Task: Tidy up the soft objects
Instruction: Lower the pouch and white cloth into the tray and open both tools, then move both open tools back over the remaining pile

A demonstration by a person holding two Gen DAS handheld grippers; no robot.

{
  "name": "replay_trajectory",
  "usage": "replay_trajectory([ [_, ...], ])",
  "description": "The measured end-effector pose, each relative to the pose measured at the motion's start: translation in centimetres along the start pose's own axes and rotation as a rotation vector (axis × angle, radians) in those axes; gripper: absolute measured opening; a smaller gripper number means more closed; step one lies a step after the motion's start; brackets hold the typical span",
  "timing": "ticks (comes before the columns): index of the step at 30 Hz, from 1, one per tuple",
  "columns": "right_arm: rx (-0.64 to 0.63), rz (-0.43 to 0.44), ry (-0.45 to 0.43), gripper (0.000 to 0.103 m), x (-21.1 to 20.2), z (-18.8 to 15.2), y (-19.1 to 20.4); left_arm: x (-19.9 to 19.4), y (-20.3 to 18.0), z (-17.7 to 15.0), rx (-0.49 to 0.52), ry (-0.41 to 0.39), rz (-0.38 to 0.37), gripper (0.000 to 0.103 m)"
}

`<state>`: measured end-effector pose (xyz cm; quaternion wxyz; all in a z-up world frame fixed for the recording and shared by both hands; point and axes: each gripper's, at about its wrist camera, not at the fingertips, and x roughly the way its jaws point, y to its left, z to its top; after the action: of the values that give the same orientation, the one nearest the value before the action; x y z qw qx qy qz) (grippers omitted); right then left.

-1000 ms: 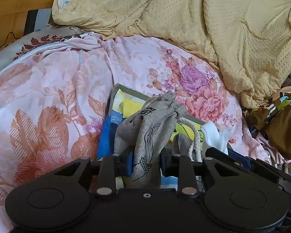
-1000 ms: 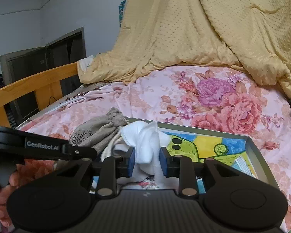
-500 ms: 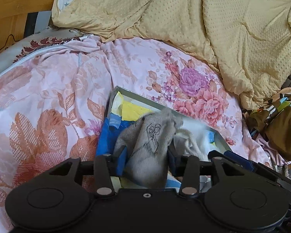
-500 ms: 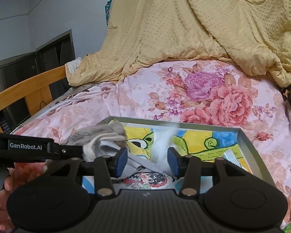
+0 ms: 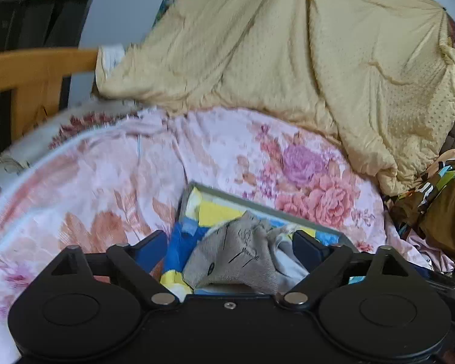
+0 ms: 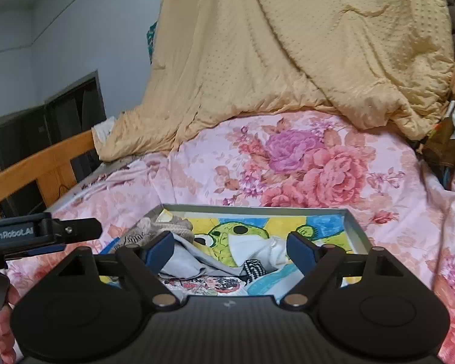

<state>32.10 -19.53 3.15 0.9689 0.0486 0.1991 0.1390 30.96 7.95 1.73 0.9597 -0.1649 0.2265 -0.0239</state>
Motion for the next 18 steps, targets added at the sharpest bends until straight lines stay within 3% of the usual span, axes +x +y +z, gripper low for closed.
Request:
replay_trajectory([
  [5, -0.014, -0.03, -0.037, 0.097, -2.9, -0.2, 0.0, -2.8, -1.1, 0.1, 0.035, -0.049, 0.003, 0.102],
  [9, -0.041, -0.05, -0.069, 0.103, -5.6, -0.5, 0.3, -5.1, -1.7, -0.7, 0.094, -0.073, -0.01, 0.102],
  [18, -0.046, -0.047, -0.109, 0.103, -10.9, -1.9, 0.1, -8.9, -2.5, -2.1, 0.136, -0.049, 0.006, 0.102],
])
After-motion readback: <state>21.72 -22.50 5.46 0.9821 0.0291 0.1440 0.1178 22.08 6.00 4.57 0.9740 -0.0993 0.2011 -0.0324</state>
